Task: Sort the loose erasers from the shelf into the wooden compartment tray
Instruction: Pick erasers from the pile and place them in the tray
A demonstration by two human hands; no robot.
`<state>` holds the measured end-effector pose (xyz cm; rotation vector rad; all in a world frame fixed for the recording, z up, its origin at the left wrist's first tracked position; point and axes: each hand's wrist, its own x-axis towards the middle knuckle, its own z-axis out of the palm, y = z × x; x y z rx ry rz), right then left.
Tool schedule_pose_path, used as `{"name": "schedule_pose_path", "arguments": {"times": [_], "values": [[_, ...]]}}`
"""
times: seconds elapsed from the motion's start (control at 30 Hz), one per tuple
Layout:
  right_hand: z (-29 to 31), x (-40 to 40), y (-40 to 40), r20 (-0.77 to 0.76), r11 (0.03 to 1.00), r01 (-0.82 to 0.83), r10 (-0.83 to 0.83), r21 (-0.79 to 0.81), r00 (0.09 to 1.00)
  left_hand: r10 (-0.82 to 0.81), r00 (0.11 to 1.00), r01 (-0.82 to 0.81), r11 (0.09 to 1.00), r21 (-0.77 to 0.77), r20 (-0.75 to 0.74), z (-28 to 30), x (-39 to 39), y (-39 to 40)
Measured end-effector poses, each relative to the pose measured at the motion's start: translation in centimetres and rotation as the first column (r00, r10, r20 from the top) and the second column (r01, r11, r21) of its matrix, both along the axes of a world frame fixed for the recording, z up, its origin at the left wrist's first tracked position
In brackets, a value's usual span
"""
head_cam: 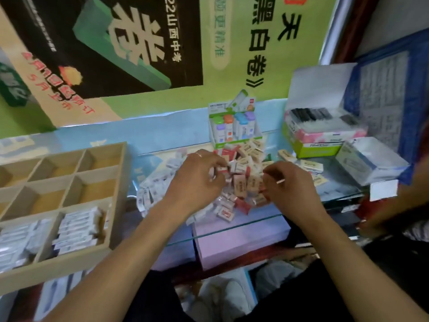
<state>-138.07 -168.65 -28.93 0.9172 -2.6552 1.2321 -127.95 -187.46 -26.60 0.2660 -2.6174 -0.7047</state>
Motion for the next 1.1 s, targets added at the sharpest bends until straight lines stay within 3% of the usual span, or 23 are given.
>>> {"name": "schedule_pose_path", "arguments": {"times": [0.1, 0.2, 0.3, 0.37, 0.53, 0.73, 0.83, 0.97, 1.1], "values": [[-2.2, -1.4, 1.9, -0.045, 0.990, 0.031, -0.025, 0.135, 0.999, -0.074, 0.987, 0.098, 0.980, -0.170, 0.142, -0.2, -4.5, 2.1], [-4.3, -2.1, 2.4, -0.137, 0.944, -0.042, 0.091, 0.327, 0.986, -0.040, 0.949, 0.161, 0.914, -0.373, 0.312, 0.1, -9.1, 3.3], [-4.6, -2.2, 2.2, -0.159, 0.891, -0.052, 0.137, 0.450, 0.978, 0.019, 0.861, 0.213, 0.894, -0.394, 0.508, 0.2, -12.6, 3.2], [-4.6, -2.7, 2.1, -0.155, 0.883, -0.045, 0.131, 0.467, 0.979, -0.008, 0.836, 0.270, 0.876, -0.399, 0.549, -0.1, -13.3, 2.7], [-4.9, -4.2, 1.6, -0.192, 0.906, 0.042, 0.043, 0.421, 0.981, -0.228, 0.852, 0.425, 0.826, -0.370, 0.471, -0.5, -11.4, 1.9], [-5.0, -6.2, 1.5, -0.153, 0.934, 0.069, -0.015, 0.352, 0.988, -0.300, 0.888, 0.419, 0.840, -0.344, 0.349, -0.9, -9.8, 1.9], [-4.1, -7.4, 0.7, -0.171, 0.940, 0.048, 0.011, 0.337, 0.985, -0.275, 0.923, 0.366, 0.843, -0.394, 0.268, -1.7, -9.5, 2.2], [-3.0, -8.6, -0.8, -0.169, 0.880, -0.160, 0.259, 0.447, 0.951, -0.229, 0.966, 0.259, 0.830, -0.494, 0.122, -2.9, -8.8, 2.4], [-3.3, -9.4, -0.2, -0.201, 0.873, -0.056, 0.174, 0.485, 0.964, -0.187, 0.977, 0.212, 0.840, -0.500, 0.100, -3.5, -8.6, 1.9]]}}
